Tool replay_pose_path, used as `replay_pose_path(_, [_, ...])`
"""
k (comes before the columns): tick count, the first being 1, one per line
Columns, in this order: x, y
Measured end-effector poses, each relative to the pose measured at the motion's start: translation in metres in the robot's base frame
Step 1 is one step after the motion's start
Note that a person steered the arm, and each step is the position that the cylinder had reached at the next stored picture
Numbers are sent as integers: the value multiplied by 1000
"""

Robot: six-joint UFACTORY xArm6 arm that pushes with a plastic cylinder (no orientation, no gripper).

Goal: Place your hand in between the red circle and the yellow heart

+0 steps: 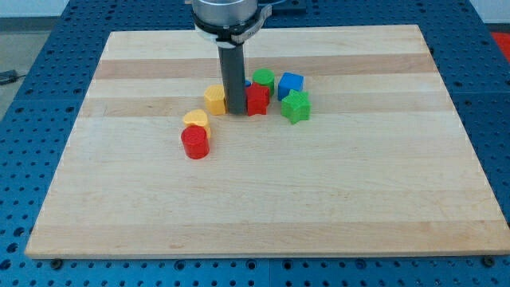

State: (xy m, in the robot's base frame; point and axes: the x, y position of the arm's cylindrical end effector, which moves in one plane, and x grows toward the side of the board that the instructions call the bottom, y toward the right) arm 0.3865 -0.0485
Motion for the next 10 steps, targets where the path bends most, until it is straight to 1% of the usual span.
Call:
replay_pose_path(2, [-4, -53])
replay_pose_path(3, [-7, -64])
replay_pose_path(4, [-7, -34])
replay_pose_path(5, [18, -20])
replay_pose_path(6, [53, -20])
replay_pose_path(7, [63, -28])
replay_pose_path(8, [63, -49])
replay_pose_path(10, [56, -69])
